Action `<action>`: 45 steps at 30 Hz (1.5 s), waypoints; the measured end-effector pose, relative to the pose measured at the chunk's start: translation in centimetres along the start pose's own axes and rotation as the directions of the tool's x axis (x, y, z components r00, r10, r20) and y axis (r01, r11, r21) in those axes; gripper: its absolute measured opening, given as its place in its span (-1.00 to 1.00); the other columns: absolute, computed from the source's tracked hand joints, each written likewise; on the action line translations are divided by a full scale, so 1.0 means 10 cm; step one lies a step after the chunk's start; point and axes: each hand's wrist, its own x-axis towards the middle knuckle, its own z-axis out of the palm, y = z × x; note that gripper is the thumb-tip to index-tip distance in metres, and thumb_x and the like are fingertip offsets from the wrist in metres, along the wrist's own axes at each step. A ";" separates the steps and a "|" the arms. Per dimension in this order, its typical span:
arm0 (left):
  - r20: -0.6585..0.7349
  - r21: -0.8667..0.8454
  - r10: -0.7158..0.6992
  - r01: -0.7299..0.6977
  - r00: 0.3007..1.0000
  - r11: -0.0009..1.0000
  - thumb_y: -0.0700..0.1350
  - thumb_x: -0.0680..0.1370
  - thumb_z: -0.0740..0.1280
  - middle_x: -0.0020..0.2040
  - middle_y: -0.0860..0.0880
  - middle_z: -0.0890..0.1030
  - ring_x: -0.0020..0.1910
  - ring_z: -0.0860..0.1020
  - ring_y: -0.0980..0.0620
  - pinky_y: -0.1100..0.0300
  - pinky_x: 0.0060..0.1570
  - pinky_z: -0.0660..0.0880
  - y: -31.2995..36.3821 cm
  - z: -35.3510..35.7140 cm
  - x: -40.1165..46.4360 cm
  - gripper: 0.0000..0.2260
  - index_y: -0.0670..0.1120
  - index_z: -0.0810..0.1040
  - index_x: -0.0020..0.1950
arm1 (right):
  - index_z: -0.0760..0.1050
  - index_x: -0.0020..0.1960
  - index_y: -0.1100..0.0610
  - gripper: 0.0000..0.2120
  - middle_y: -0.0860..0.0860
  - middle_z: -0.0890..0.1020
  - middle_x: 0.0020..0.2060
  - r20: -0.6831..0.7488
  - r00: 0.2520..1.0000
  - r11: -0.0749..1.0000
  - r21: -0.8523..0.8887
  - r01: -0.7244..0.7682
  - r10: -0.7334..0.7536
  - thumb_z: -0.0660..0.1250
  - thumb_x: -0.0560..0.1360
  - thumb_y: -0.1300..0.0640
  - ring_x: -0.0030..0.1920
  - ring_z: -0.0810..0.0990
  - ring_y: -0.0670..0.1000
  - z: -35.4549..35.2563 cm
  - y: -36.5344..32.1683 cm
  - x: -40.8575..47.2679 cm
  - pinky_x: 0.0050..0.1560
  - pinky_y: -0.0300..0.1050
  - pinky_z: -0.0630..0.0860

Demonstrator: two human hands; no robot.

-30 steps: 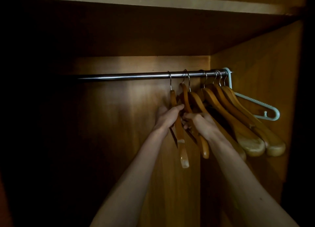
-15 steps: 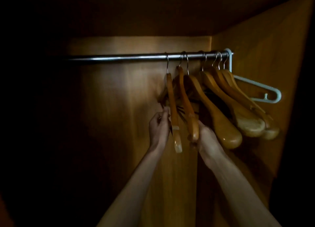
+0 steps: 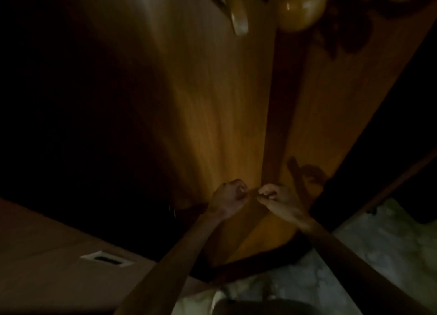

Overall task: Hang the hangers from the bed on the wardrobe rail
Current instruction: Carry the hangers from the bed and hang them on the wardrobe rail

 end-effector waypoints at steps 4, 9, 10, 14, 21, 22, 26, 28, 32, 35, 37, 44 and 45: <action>0.263 0.095 -0.078 0.055 0.962 0.994 -0.13 0.64 0.32 0.09 -0.01 0.59 0.05 0.52 0.08 0.59 -0.26 0.31 -0.23 0.72 -0.11 -0.75 -0.20 0.58 0.27 | 0.63 0.05 0.13 -0.73 0.02 0.68 -0.05 -0.050 0.999 0.991 -0.135 0.016 -0.023 0.38 0.47 -0.03 0.02 0.64 0.04 0.19 0.34 -0.29 0.08 -0.08 0.54; 0.457 0.203 -0.133 0.042 0.880 0.978 0.05 0.57 0.37 0.07 -0.12 0.69 0.06 0.65 -0.09 0.09 0.04 0.57 -0.42 1.42 -0.11 -0.71 -0.16 0.64 0.10 | 0.64 0.11 0.16 -0.81 0.03 0.68 -0.02 0.055 0.990 0.974 -0.195 -0.117 0.130 0.40 0.55 0.11 0.01 0.62 -0.03 0.45 1.21 -0.48 0.03 -0.17 0.50; 0.477 0.221 -0.116 0.009 0.871 0.975 -0.01 0.59 0.36 0.07 -0.13 0.69 0.06 0.65 -0.11 0.12 0.01 0.55 -0.43 1.50 -0.09 -0.76 -0.16 0.63 0.11 | 0.64 0.11 0.16 -0.80 0.06 0.69 0.02 0.062 0.985 0.969 -0.203 -0.143 0.158 0.38 0.56 0.09 0.02 0.64 0.00 0.48 1.28 -0.54 0.05 -0.12 0.53; 0.587 0.243 -0.018 -0.155 0.809 0.957 -0.03 0.59 0.39 0.08 -0.05 0.69 0.06 0.64 -0.04 0.08 0.07 0.58 -0.33 1.79 0.06 -0.83 -0.09 0.65 0.09 | 0.63 0.08 0.12 -0.76 0.05 0.69 0.02 0.004 0.958 0.944 -0.168 -0.284 0.288 0.31 0.58 -0.02 0.05 0.65 0.08 0.67 1.67 -0.74 0.03 -0.11 0.50; 0.806 0.324 0.002 -0.445 0.591 0.835 0.08 0.52 0.44 0.00 -0.04 0.69 0.01 0.63 -0.03 0.19 -0.09 0.48 -0.37 2.28 0.21 -0.82 -0.02 0.65 -0.04 | 0.64 -0.08 0.01 -0.75 0.07 0.72 -0.09 -0.206 0.751 0.771 0.298 -0.562 0.627 0.36 0.52 -0.16 -0.01 0.67 0.11 1.14 2.04 -1.20 0.04 0.00 0.58; 0.835 0.329 -0.004 -0.493 0.550 0.805 0.12 0.51 0.44 0.00 -0.04 0.69 0.02 0.63 -0.03 0.18 -0.08 0.49 -0.38 2.36 0.21 -0.82 0.03 0.64 -0.08 | 0.63 -0.10 -0.02 -0.74 0.05 0.71 -0.11 -0.218 0.704 0.724 0.373 -0.580 0.676 0.35 0.51 -0.20 -0.04 0.66 0.09 1.27 2.08 -1.30 0.02 0.00 0.59; 0.920 0.323 -0.064 -0.658 0.387 0.680 0.16 0.46 0.44 -0.06 -0.02 0.72 0.00 0.65 -0.01 0.11 0.04 0.59 -0.46 2.60 0.16 -0.78 0.04 0.60 -0.21 | 0.64 -0.07 -0.06 -0.70 0.01 0.69 -0.16 -0.215 0.494 0.503 0.642 -0.578 0.842 0.30 0.50 -0.26 -0.11 0.64 0.08 1.90 2.09 -1.66 -0.10 -0.05 0.54; 0.938 0.309 -0.086 -0.700 0.336 0.643 0.19 0.40 0.43 -0.13 -0.02 0.74 -0.07 0.69 -0.04 0.07 0.01 0.63 -0.52 2.77 0.09 -0.76 0.04 0.60 -0.29 | 0.63 -0.09 -0.06 -0.69 0.10 0.69 -0.11 -0.176 0.384 0.378 0.743 -0.552 0.906 0.27 0.54 -0.25 -0.10 0.62 0.13 2.29 2.10 -1.83 -0.14 -0.06 0.49; 0.970 0.244 -0.147 -0.761 0.195 0.601 0.04 0.51 0.44 -0.19 -0.09 0.74 -0.20 0.70 -0.04 0.13 -0.10 0.62 -0.53 3.06 -0.23 -0.82 -0.06 0.69 -0.13 | 0.66 -0.05 0.09 -0.60 0.14 0.71 -0.09 -0.014 0.212 0.099 0.911 -0.399 0.977 0.27 0.56 -0.22 -0.05 0.64 0.19 3.03 1.97 -2.12 -0.04 0.02 0.57; 0.961 0.241 -0.252 -0.797 0.115 0.554 -0.05 0.59 0.37 -0.26 -0.08 0.70 -0.32 0.63 -0.01 0.18 -0.34 0.54 -0.52 3.32 -0.55 -0.81 -0.12 0.65 -0.14 | 0.68 0.01 0.14 -0.64 0.12 0.73 -0.09 0.111 0.130 -0.074 0.963 -0.258 0.985 0.29 0.58 -0.13 -0.07 0.66 0.16 3.57 1.81 -2.24 -0.05 -0.04 0.56; 0.942 0.226 -0.329 -0.841 0.062 0.491 -0.07 0.62 0.34 -0.29 -0.07 0.66 -0.34 0.60 -0.01 0.18 -0.36 0.51 -0.52 3.54 -0.88 -0.78 -0.11 0.60 -0.20 | 0.67 -0.02 0.15 -0.64 0.09 0.72 -0.15 0.217 0.084 -0.207 0.972 -0.115 0.973 0.28 0.59 -0.11 -0.12 0.66 0.11 3.93 1.65 -2.35 -0.07 -0.05 0.57; 0.916 0.138 -0.402 -0.935 -0.006 0.327 -0.15 0.65 0.30 -0.28 -0.08 0.63 -0.39 0.56 0.05 0.31 -0.47 0.46 -0.24 4.16 -2.02 -0.82 -0.17 0.61 -0.10 | 0.67 -0.01 0.16 -0.66 0.05 0.71 -0.23 0.458 0.062 -0.457 0.848 0.269 0.887 0.28 0.60 -0.09 -0.15 0.66 0.06 4.73 1.41 -2.52 -0.10 -0.09 0.53; 0.917 0.128 -0.400 -0.943 -0.006 0.307 -0.15 0.65 0.30 -0.28 -0.08 0.64 -0.39 0.57 0.06 0.30 -0.46 0.46 -0.19 4.23 -2.14 -0.83 -0.17 0.61 -0.09 | 0.67 0.00 0.15 -0.66 0.06 0.71 -0.21 0.471 0.080 -0.472 0.831 0.294 0.878 0.27 0.61 -0.09 -0.14 0.66 0.06 4.78 1.44 -2.55 -0.09 -0.09 0.51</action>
